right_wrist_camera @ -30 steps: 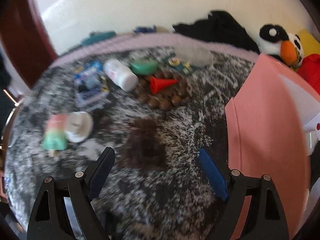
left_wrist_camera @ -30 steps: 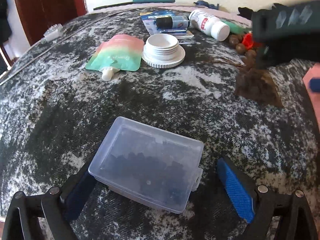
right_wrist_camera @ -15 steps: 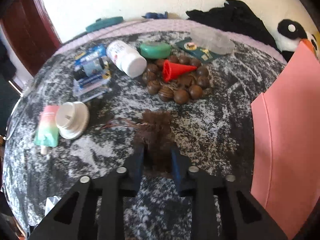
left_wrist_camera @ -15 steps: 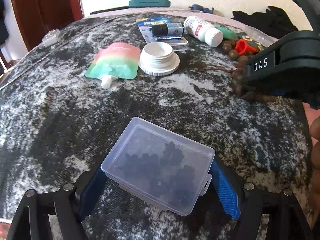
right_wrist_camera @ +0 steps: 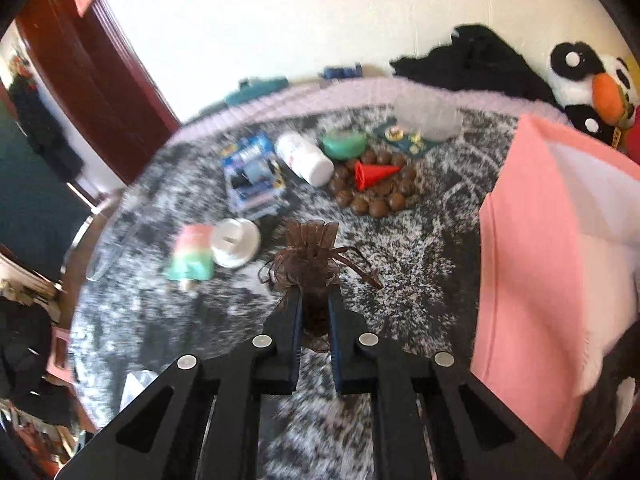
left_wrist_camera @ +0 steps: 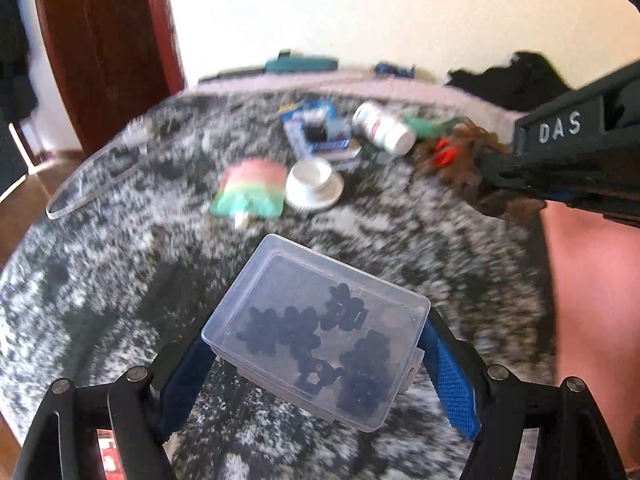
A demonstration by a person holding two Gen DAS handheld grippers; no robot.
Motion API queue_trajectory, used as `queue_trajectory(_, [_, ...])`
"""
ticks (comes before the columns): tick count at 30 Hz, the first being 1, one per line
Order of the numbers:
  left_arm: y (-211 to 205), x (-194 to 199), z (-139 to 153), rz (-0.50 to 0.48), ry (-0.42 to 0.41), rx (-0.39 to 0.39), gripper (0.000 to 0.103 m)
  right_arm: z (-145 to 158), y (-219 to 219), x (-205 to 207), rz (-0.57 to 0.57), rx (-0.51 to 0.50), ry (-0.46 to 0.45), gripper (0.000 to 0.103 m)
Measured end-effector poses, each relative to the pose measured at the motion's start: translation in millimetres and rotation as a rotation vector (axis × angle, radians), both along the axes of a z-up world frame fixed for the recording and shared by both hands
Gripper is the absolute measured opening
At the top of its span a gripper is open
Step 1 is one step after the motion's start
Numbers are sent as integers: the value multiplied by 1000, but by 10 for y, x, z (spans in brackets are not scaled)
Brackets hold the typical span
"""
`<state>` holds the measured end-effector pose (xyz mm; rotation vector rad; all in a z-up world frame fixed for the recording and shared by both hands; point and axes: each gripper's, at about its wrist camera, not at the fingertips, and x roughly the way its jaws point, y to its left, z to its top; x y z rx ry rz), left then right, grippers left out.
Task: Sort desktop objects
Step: 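Grasp the clear plastic box with the left gripper while the right gripper grasps the brown tangled item, then carry both items over the pink box and open both grippers to drop them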
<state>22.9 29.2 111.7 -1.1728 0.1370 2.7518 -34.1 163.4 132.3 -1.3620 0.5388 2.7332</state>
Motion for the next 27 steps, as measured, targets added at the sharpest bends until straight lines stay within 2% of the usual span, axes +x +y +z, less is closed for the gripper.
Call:
queue_trajectory(11, [360, 706, 795, -93, 161, 25, 82, 995, 321, 969, -24, -9, 232, 11])
queue_trajectory(20, [847, 1204, 1196, -223, 241, 65, 82, 1440, 874, 1692, -109, 15, 342, 11])
queue_trajectory(27, [1240, 1395, 1309, -304, 261, 90, 82, 1603, 1326, 2024, -196, 56, 376, 11])
